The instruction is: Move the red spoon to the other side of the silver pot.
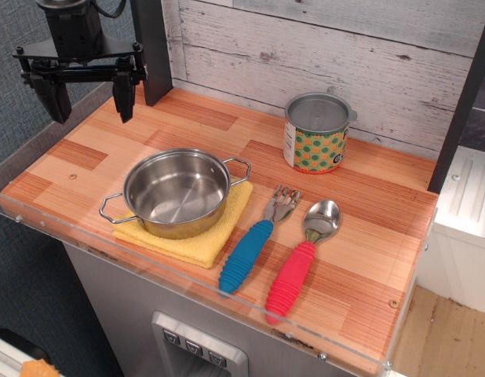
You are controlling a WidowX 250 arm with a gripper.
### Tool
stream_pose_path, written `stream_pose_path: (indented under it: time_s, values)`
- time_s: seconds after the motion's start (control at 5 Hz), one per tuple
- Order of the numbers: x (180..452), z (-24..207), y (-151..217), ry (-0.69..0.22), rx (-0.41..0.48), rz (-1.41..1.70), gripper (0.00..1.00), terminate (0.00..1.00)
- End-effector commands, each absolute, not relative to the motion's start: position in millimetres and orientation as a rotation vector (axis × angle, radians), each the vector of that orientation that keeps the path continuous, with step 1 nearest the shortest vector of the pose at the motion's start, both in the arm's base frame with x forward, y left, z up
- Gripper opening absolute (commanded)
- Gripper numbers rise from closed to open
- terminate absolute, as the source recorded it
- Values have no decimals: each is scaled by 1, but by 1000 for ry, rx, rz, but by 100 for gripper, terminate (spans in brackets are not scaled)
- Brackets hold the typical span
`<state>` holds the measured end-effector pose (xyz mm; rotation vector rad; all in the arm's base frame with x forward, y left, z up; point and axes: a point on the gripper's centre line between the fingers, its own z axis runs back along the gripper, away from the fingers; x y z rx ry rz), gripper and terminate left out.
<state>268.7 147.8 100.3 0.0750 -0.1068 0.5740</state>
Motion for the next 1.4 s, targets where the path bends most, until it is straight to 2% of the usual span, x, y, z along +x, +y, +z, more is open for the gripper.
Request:
stream_pose_path:
  time_s: [0.0,0.6,1.0,1.2]
  values:
    - [269,100,148,-107,75,574,100,0]
    - [271,106,89,-123,54,462,100,0]
    - [270,98,22,-114,22,340,100,0]
    - [268,89,2,-108,0,301,100,0]
